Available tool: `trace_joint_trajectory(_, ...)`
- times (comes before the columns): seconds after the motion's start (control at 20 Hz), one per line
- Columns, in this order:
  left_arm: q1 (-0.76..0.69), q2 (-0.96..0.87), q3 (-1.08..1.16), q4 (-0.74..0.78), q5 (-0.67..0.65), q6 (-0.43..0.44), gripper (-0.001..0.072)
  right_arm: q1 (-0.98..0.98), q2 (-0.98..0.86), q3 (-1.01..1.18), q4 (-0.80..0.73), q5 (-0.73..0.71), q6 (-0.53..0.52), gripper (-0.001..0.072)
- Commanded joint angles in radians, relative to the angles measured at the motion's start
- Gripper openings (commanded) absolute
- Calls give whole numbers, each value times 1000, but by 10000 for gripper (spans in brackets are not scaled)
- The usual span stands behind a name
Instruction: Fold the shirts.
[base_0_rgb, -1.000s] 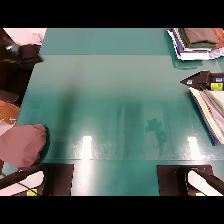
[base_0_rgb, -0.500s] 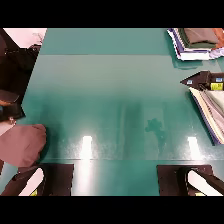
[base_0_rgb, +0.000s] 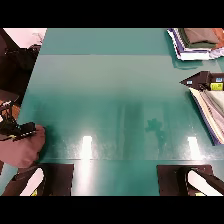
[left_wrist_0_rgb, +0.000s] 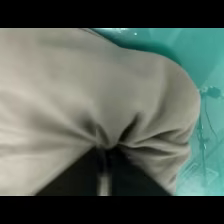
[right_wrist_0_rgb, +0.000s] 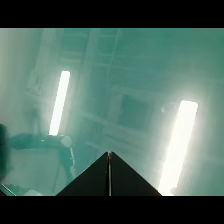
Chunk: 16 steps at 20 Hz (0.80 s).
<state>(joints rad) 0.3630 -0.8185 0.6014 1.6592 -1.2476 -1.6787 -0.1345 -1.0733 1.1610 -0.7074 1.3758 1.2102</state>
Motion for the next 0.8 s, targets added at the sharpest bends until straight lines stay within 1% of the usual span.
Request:
trace_joint_trajectory(0.0,1,1,24,-15,-6,-42,26,0,1,0,9,5,0,19)
trace_joint_trajectory(0.05,0,1,76,-24,-30,-30,26,0,1,5,9,4,1,19)
trace_joint_trajectory(0.1,0,1,143,-39,-60,11,26,0,0,19,10,3,1,19)
trace_joint_trajectory(0.15,-3,1,234,-58,-100,50,25,0,0,45,10,1,1,19)
trace_joint_trajectory(0.2,-27,1,339,-62,-152,64,26,0,0,75,10,-8,1,19)
trace_joint_trajectory(0.3,-113,1,544,-77,-241,63,26,1,0,151,9,-35,1,19)
trace_joint_trajectory(0.4,-235,1,750,-148,-274,59,26,0,0,231,9,-70,1,19)
trace_joint_trajectory(0.45,-293,1,829,-196,-262,55,26,0,0,270,8,-86,1,19)
trace_joint_trajectory(0.55,-415,1,951,-296,-191,56,26,0,0,334,8,-118,1,19)
trace_joint_trajectory(0.65,-525,-3,1017,-367,-87,63,25,0,0,380,7,-145,1,19)
trace_joint_trajectory(0.75,-615,-23,1044,-399,0,84,25,0,0,411,7,-159,1,19)
